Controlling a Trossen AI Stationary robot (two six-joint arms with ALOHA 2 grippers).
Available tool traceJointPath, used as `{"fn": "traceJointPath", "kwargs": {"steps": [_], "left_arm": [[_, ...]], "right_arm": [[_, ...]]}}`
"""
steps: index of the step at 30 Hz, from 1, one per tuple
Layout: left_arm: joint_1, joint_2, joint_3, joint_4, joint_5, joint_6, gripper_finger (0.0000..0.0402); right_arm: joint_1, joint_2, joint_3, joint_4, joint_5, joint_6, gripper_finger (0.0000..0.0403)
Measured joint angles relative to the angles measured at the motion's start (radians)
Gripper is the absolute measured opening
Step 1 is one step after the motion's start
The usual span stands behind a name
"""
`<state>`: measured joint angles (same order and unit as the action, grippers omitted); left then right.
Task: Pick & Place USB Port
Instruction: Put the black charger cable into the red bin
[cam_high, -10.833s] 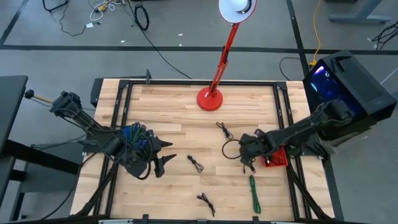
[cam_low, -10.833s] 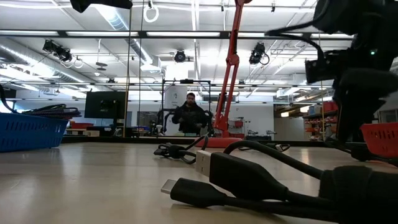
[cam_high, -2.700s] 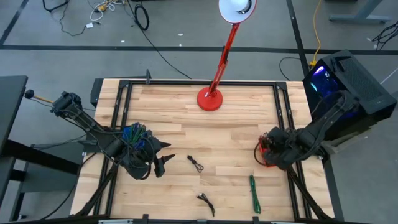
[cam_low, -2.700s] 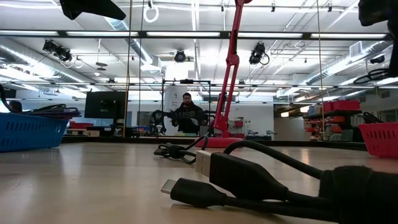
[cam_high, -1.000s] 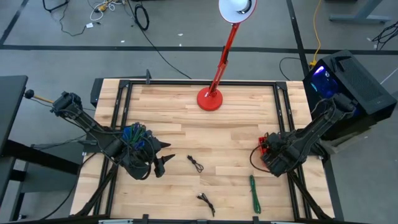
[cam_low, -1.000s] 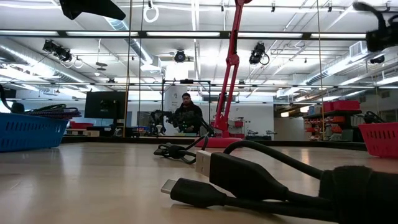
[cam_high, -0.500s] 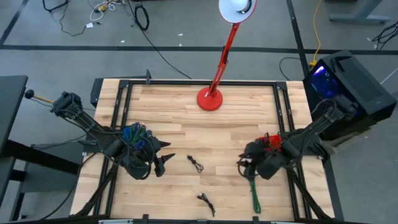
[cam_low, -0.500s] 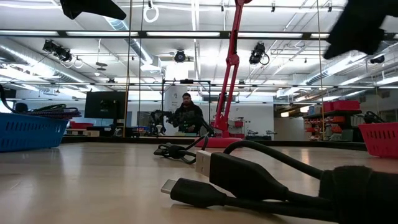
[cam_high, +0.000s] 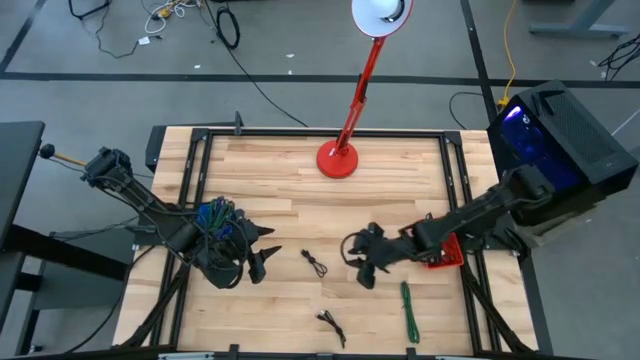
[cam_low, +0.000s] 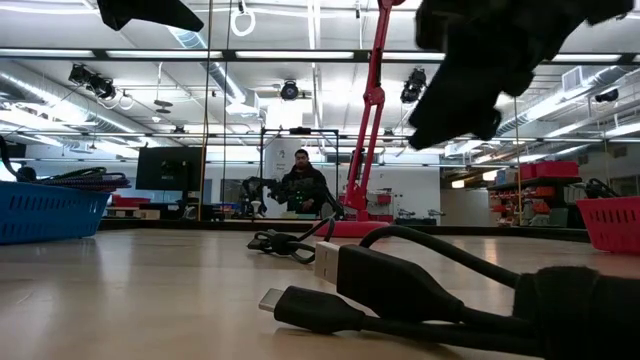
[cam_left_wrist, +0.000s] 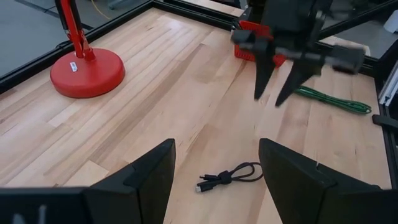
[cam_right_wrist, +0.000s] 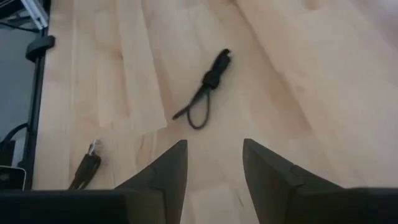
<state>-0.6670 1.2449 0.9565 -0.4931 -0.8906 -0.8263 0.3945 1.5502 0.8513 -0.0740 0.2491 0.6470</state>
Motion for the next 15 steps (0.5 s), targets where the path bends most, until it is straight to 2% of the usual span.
{"fn": "traceJointPath", "kwargs": {"steps": [8,15], "left_arm": [[0.0,0.0,0.0,-0.004,0.0,0.001,0.0236],[0.0,0.004,0.0,-0.005,0.0,0.001,0.0236]], "right_arm": [[-0.071,0.164,0.0,0.189,-0.116,-0.037,0.0155],[-0.091,0.217,0.0,0.27,-0.137,-0.037,0.0155]]}}
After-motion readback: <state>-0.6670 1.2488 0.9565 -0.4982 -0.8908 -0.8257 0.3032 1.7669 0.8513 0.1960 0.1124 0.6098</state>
